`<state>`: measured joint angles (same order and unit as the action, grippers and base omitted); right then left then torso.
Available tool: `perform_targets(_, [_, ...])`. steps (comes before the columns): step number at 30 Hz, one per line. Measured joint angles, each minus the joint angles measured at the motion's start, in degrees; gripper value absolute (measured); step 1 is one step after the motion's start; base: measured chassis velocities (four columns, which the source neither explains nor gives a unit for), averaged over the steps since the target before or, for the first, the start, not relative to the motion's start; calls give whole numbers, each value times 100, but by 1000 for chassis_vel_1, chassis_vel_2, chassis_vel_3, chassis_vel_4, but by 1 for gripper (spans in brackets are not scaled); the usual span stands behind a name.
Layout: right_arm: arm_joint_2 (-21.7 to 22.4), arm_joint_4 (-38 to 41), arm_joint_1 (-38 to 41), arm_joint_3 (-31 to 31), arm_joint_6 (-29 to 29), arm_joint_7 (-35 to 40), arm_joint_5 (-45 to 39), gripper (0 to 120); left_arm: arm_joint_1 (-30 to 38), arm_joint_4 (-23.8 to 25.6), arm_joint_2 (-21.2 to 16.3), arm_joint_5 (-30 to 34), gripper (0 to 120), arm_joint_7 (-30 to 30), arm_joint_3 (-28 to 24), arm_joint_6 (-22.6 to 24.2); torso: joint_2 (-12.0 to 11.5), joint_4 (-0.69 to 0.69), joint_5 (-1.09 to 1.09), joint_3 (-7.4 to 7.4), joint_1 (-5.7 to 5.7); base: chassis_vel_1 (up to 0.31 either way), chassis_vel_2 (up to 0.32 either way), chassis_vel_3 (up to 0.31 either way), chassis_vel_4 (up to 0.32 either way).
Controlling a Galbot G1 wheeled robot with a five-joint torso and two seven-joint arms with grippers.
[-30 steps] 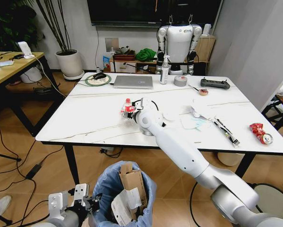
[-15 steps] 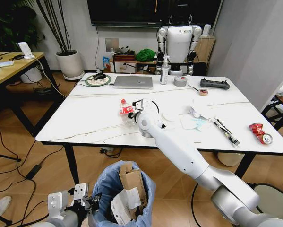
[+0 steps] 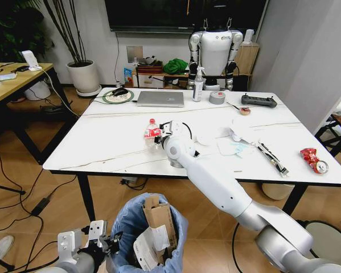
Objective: Pick up the trash bin and place the trash from the table into it.
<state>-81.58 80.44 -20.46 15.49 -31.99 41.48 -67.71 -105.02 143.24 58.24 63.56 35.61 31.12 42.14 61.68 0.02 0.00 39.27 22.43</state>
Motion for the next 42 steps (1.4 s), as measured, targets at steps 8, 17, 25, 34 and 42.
perform_targets(8, [359,973,-120,-52,3,25,-73,0,77,0,-5,18,0,1,-34,0,0,-2,0,0,0,0,0,0,0])
perform_targets(17, [994,2733,-479,-314,38,-42,-530,0,167,0,-21,85,0,26,-55,0,0,0,1,-2,-2,0,0,0,0])
perform_targets(25, [2277,4668,-1325,-837,60,-902,-990,0,221,0,-63,192,0,103,-50,0,0,-3,2,-2,-2,0,0,0,0])
perform_targets(34, [2893,5560,-2745,-1200,239,-1432,-413,0,328,0,-52,247,0,166,-92,0,1,-3,1,-2,-3,0,0,0,0])
perform_targets(42, [2924,5915,-3315,-1000,499,-1986,112,0,323,0,55,379,0,341,-9,0,1,0,0,-2,-2,0,0,0,0])
